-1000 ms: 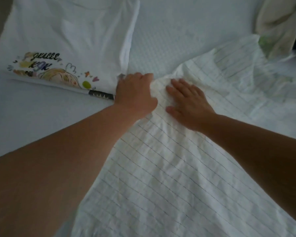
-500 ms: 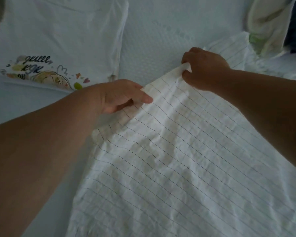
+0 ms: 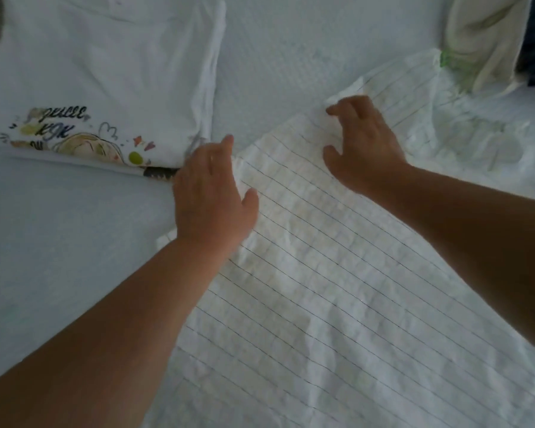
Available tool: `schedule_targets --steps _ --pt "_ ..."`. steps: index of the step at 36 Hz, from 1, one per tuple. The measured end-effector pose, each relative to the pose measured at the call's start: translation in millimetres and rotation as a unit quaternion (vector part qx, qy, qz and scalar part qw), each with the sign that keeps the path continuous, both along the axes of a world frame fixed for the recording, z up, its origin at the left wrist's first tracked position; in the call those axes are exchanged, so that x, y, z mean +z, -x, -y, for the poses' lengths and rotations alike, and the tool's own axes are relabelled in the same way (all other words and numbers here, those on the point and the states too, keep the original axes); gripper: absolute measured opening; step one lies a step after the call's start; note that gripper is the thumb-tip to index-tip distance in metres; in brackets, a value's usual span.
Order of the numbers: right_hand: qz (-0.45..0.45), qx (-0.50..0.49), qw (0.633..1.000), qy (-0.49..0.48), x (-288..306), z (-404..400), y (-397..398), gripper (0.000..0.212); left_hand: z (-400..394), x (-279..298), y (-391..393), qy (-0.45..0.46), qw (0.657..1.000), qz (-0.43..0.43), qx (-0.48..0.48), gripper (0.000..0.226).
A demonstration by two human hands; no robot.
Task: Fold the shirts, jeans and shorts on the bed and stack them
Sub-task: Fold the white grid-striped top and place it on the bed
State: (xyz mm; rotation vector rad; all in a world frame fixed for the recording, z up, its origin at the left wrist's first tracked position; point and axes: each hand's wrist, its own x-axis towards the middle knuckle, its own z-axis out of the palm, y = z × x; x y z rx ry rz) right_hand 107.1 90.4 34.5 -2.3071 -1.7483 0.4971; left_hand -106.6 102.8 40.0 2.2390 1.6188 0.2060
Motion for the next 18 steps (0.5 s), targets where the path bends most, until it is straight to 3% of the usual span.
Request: schedule_targets --steps 5,7,10,15,18 --pt "0.054 -0.013 0.997 0.058 -6 53 -34 0.058 10 -9 -19 -0.010 0.988 -0.022 -0.154 0.055" --pt "0.071 -0.003 0.990 0.124 -12 68 -53 0.065 11 -21 -19 0.022 0.969 -0.081 -0.231 0.058" --pt "0.081 -0.013 0.980 0.180 -18 82 -82 0.070 4 -40 -14 0.051 0.950 -0.162 -0.262 0.071" --pt "0.094 -0.099 0.989 0.054 -11 93 -116 0.059 2 -35 -28 0.019 0.971 -0.085 -0.222 0.063" --pt "0.097 -0.194 0.976 -0.008 -8 100 -129 0.057 -4 -26 -54 -0.004 0.983 -0.036 -0.179 0.049"
